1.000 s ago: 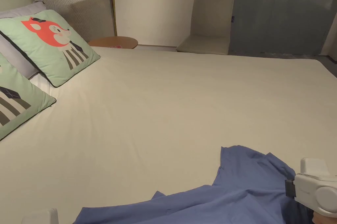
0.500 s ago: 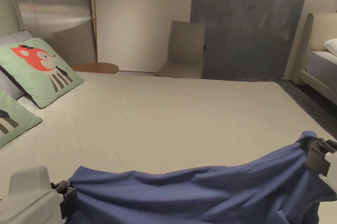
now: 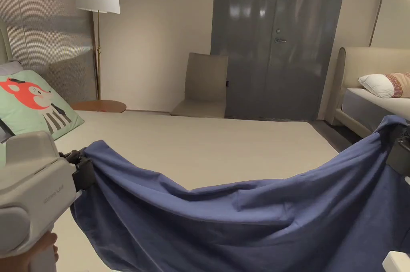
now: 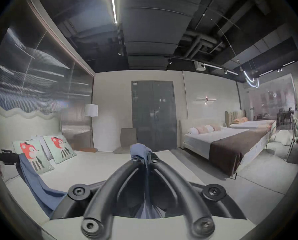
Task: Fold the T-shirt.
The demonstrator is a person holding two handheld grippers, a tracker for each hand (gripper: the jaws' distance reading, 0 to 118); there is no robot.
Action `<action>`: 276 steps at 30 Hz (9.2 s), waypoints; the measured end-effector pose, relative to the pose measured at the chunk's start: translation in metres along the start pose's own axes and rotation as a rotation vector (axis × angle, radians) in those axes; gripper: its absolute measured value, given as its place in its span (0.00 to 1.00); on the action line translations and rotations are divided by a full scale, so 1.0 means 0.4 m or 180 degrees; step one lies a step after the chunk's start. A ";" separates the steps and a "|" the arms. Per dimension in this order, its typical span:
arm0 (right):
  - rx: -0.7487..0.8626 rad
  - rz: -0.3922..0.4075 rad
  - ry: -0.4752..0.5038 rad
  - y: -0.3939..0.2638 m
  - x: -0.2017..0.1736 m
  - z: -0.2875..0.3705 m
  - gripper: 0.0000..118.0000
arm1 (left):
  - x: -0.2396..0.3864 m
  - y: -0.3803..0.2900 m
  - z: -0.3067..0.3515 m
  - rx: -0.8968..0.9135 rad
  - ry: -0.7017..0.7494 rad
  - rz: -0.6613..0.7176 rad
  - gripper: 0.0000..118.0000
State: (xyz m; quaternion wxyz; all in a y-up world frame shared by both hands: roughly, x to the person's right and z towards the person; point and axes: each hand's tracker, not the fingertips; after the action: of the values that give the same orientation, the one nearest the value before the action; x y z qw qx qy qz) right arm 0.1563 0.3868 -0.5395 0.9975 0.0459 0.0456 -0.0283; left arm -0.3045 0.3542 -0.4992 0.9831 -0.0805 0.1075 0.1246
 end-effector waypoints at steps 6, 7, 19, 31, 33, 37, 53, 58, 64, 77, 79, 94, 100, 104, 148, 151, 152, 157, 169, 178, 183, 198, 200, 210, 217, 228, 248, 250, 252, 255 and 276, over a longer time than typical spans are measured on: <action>0.0097 -0.0028 -0.0001 0.101 -0.002 -0.114 0.02 | 0.025 0.158 -0.112 0.0080 -0.0093 0.0044 0.04; 0.0107 -0.0026 -0.0003 0.118 -0.007 -0.137 0.02 | 0.027 0.188 -0.133 0.0085 -0.0093 0.0064 0.04; 0.0372 0.0018 -0.0068 0.291 -0.045 -0.501 0.02 | 0.059 0.465 -0.429 0.0339 -0.0074 0.0202 0.04; 0.0481 0.0084 -0.0153 0.318 -0.060 -0.852 0.02 | 0.106 0.602 -0.711 0.0668 -0.0018 0.0161 0.04; 0.0477 0.0044 -0.0148 0.318 -0.061 -0.884 0.02 | 0.112 0.602 -0.742 0.0699 -0.0031 0.0171 0.04; 0.0477 0.0105 -0.0206 0.300 -0.071 -0.916 0.02 | 0.117 0.582 -0.791 0.0701 -0.0038 0.0139 0.04; -0.0125 0.0215 -0.0263 0.076 -0.037 -0.838 0.02 | 0.091 0.362 -0.786 0.0185 -0.0004 0.0070 0.04; -0.0324 0.0251 -0.0254 0.010 -0.018 -0.752 0.02 | 0.072 0.276 -0.713 -0.0011 0.0007 0.0035 0.04; -0.0545 0.0233 -0.0261 -0.072 0.007 -0.587 0.02 | 0.033 0.166 -0.593 -0.0288 0.0023 0.0035 0.04; -0.1151 0.0196 -0.0126 -0.279 0.041 -0.181 0.02 | -0.091 -0.125 -0.285 -0.0981 0.0061 -0.0066 0.04; -0.1311 0.0267 -0.0094 -0.314 0.042 -0.132 0.02 | -0.108 -0.170 -0.245 -0.1099 0.0088 -0.0136 0.04; -0.2526 0.0228 -0.0126 -0.601 0.080 0.093 0.02 | -0.236 -0.481 -0.121 -0.2158 0.0339 -0.0243 0.04; -0.3005 0.0223 -0.0203 -0.666 0.103 0.104 0.02 | -0.257 -0.537 -0.157 -0.2419 0.0440 -0.0428 0.03; -0.3153 0.0252 -0.0226 -0.707 0.114 0.094 0.02 | -0.267 -0.554 -0.171 -0.2531 0.0452 -0.0456 0.03; -0.1568 0.0343 -0.0247 -0.550 0.014 0.132 0.01 | -0.313 -0.526 -0.174 -0.2105 0.0390 0.0170 0.92; -0.1643 0.0354 -0.0279 -0.564 0.019 0.126 0.01 | -0.325 -0.549 -0.189 -0.2193 0.0416 0.0218 0.91; -0.1668 0.0361 -0.0276 -0.569 0.022 0.126 0.01 | -0.322 -0.553 -0.190 -0.2205 0.0408 0.0209 0.87; -0.1823 0.0330 -0.0261 -0.591 0.028 0.117 0.01 | -0.282 -0.575 -0.195 -0.2286 0.0279 -0.0027 0.28; -0.2902 -0.0115 -0.0176 -0.725 0.126 0.081 0.63 | -0.249 -0.563 -0.169 -0.2177 0.0191 -0.0257 0.05; -0.2710 -0.0025 0.0053 -0.688 0.102 0.100 0.04 | -0.233 -0.516 -0.150 -0.2058 0.0164 -0.0189 0.05; -0.2390 -0.0116 0.0043 -0.612 0.113 0.066 0.04 | -0.219 -0.444 -0.168 -0.1872 0.0141 -0.0047 0.05; -0.2629 -0.0321 -0.0303 -0.641 0.138 -0.324 0.04 | -0.139 -0.356 -0.572 -0.1992 0.0257 0.0058 0.04; -0.2780 -0.0192 -0.0460 -0.662 0.142 -0.359 0.04 | -0.131 -0.373 -0.617 -0.2114 0.0343 -0.0054 0.04; -0.3097 -0.0029 -0.0406 -0.761 0.156 -0.457 0.04 | -0.151 -0.455 -0.708 -0.2441 0.0466 -0.0131 0.04; -0.3039 0.0005 -0.0476 -0.749 0.161 -0.447 0.41 | -0.157 -0.434 -0.695 -0.2324 0.0472 -0.0117 0.57; -0.1898 0.0119 -0.0464 -0.565 0.146 -0.285 0.84 | -0.129 -0.296 -0.458 -0.1341 0.0240 -0.0326 0.85; -0.1842 -0.0033 -0.0293 -0.566 0.096 -0.125 0.01 | -0.187 -0.379 -0.327 -0.1862 0.0140 -0.0179 0.35; -0.1872 -0.0035 -0.0305 -0.574 0.097 -0.126 0.01 | -0.211 -0.407 -0.362 -0.2038 0.0214 -0.0143 0.90; -0.1909 -0.0022 -0.0308 -0.574 0.099 -0.124 0.01 | -0.233 -0.433 -0.385 -0.2179 0.0193 -0.0093 0.90; -0.1983 -0.0023 -0.0321 -0.592 0.101 -0.126 0.01 | -0.241 -0.470 -0.415 -0.2321 0.0184 -0.0054 0.90; -0.2961 -0.0104 -0.0309 -0.752 0.195 -0.131 0.64 | -0.224 -0.516 -0.432 -0.2464 0.0152 -0.0331 0.07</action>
State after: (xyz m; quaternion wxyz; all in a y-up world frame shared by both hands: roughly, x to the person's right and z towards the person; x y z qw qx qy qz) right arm 0.2108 0.0887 -0.6255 0.9126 -0.4082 0.0074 -0.0227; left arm -0.3681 0.1047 -0.6180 0.8822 -0.4536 0.0712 0.1040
